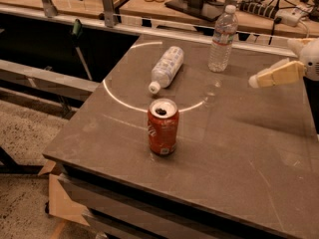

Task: Move water bottle near coke can

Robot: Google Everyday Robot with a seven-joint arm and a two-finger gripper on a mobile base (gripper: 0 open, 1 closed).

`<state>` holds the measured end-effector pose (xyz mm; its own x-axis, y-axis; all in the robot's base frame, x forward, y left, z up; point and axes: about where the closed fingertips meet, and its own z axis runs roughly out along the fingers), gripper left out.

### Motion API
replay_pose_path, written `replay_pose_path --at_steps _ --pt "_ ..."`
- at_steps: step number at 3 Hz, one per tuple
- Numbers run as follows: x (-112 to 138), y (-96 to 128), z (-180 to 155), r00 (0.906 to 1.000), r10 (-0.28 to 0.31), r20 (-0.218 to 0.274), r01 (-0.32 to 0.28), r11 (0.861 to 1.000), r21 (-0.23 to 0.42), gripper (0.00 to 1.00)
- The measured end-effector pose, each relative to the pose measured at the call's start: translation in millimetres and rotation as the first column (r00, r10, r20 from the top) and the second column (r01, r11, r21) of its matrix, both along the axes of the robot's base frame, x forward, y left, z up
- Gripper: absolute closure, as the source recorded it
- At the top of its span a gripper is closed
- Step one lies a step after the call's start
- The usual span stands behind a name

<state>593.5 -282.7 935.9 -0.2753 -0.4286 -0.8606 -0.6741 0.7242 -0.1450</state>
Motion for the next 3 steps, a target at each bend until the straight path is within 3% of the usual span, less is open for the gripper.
replay_pose_path --at_steps 1,3 --pt "41.1 12.1 -6.5 0.9971 -0.035 0.068 0.029 0.996 0.090 0.00" --pt "119.9 54.5 -23.8 0.9865 -0.049 0.156 0.019 0.982 0.186 0.00"
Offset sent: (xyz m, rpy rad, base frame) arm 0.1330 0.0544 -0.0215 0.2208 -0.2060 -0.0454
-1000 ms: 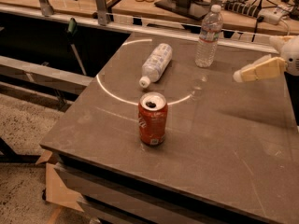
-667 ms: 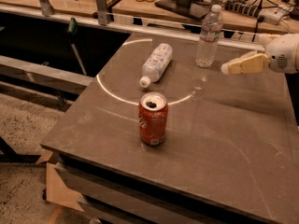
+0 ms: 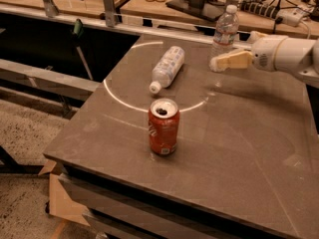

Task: Move water bottle near coke can

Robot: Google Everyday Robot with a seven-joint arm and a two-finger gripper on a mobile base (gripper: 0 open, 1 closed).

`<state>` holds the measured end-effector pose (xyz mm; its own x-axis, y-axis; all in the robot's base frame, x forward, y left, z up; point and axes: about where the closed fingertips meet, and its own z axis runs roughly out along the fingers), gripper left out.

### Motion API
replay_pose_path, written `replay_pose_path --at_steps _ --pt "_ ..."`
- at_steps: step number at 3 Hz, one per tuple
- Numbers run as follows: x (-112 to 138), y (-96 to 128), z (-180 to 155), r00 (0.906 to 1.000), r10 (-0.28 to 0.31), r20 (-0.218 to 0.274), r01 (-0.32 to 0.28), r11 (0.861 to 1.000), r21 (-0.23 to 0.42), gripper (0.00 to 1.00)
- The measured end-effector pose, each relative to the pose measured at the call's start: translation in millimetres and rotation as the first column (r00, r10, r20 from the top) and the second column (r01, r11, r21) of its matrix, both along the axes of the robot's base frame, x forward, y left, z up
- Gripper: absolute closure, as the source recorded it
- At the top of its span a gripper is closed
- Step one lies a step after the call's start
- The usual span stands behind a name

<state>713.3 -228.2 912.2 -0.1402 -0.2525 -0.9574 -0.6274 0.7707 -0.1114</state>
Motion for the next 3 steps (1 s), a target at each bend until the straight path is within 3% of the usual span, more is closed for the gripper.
replay_pose_path --at_steps 1,3 --pt "25.2 21.4 -8.8 0.9997 0.018 0.015 -0.018 0.999 0.034 0.15" --pt "38.6 31.6 -12.3 0.9990 0.030 0.033 -0.032 0.998 0.059 0.62"
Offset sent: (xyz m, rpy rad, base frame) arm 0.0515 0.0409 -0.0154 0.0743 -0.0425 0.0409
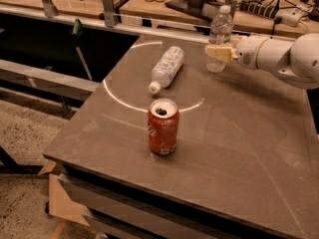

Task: Move water bottle near coke can

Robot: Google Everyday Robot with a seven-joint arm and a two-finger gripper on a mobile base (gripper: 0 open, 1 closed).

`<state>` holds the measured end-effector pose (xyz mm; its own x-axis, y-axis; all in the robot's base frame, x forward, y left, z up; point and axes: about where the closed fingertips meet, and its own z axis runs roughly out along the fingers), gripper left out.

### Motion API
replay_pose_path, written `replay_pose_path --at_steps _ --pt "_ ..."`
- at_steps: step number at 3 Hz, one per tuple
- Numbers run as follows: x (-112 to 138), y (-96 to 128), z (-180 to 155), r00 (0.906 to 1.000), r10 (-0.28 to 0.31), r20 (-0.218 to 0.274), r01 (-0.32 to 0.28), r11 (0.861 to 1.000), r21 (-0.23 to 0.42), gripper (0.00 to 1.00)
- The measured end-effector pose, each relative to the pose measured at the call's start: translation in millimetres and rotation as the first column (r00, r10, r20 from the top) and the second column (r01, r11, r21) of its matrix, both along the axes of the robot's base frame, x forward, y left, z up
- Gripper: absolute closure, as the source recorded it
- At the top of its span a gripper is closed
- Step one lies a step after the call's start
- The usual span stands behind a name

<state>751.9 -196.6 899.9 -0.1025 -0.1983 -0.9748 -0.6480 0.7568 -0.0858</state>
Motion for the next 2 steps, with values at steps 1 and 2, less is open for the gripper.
replay_pose_path --at_steps 1,2 --pt "-15.1 -3.7 14.0 0.9992 0.040 -0.003 -0.040 0.999 0.020 0.85" --pt "-55.2 -14.7 27.8 0.9892 0.144 -0.030 -0.141 0.987 0.078 1.00"
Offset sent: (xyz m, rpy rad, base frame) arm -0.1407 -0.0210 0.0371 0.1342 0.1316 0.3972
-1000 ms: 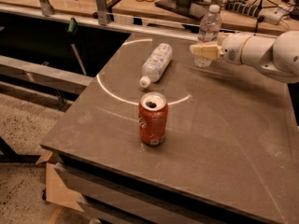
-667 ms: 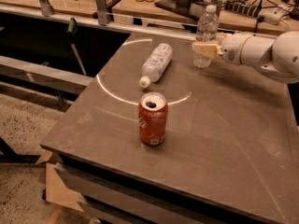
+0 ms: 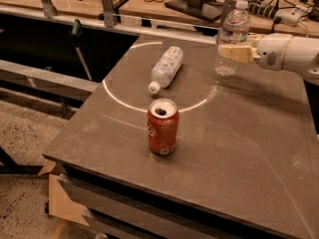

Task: Move water bottle near coke can

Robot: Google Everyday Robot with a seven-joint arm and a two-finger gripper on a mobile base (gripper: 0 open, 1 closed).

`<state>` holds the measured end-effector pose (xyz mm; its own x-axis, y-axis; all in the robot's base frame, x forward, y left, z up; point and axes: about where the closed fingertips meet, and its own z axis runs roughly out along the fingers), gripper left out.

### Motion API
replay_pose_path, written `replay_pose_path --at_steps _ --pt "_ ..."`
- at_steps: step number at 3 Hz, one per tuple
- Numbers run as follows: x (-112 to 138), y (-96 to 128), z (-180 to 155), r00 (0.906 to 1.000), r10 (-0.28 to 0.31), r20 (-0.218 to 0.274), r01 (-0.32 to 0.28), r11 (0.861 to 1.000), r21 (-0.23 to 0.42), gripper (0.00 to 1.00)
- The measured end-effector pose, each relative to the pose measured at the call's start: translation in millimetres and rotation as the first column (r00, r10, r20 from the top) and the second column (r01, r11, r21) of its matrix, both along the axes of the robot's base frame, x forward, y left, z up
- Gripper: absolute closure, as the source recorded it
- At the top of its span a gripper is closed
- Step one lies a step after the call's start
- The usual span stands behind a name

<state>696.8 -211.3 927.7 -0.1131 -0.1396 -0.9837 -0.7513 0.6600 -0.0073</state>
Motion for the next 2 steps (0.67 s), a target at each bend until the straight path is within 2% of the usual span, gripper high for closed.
replay_pose_path --at_steps 1,2 --pt "-42.6 4.5 6.4 0.9886 0.146 -0.036 -0.144 0.988 0.049 1.00" --pt "-101.9 22.3 11.7 0.9494 0.309 -0.054 -0.304 0.949 0.087 1.00"
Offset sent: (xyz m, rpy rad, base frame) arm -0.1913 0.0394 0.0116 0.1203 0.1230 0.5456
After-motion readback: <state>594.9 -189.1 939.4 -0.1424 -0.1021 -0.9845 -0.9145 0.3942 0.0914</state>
